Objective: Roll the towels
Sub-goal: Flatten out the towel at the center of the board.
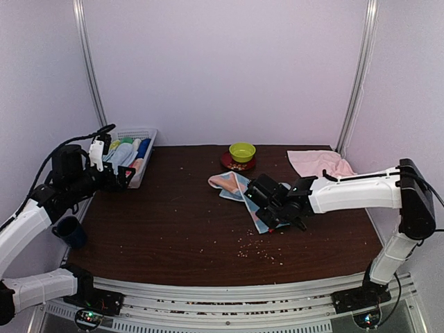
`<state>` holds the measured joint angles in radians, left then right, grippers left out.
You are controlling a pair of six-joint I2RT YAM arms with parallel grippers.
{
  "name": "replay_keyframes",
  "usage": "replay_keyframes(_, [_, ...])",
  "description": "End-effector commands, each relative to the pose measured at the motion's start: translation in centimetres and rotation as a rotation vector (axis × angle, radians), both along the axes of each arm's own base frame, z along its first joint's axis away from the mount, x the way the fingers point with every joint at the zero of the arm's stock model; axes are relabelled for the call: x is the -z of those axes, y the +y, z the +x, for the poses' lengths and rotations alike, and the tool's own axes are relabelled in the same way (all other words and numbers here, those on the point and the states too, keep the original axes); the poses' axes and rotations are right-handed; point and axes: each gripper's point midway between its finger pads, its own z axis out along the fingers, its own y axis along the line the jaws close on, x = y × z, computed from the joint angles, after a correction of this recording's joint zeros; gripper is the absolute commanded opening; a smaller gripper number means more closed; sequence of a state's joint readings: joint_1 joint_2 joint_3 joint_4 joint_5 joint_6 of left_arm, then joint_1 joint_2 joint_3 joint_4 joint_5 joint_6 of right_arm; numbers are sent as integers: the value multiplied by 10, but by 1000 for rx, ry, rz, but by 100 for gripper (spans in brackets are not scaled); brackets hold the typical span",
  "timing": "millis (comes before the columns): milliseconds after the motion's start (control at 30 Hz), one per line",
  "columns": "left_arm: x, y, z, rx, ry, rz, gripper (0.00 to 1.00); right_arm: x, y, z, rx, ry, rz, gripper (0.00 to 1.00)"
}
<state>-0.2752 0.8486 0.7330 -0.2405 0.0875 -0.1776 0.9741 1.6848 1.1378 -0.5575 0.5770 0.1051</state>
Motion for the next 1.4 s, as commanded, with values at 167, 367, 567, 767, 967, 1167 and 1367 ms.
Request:
replay_keyframes(167, [-16, -3, 1, 20, -51, -7, 98, 23, 20, -56, -274, 16, -237, 88])
replay_keyframes(367, [-17, -3, 0, 21, -55, -8, 98, 45, 11, -57, -320, 24, -379, 86])
replay_keyframes(567, [-18, -4, 0, 26, -56, -10, 98, 48, 17, -57, -391, 27, -406, 81])
replay_keyframes(767, [-20, -4, -1, 26, -62, -11, 98, 63, 20, -56, -427, 33, -452, 68])
replay_keyframes(967, [-20, -5, -2, 29, -62, -12, 98, 71, 26, -51, -444, 14, -457, 68])
replay_keyframes(1167, [-20, -4, -2, 28, -63, -13, 98, 84, 22, -42, -435, 28, -484, 66])
replay_keyframes(1367, [-20, -5, -2, 30, -62, -14, 98, 94, 14, -30, -404, 43, -510, 61])
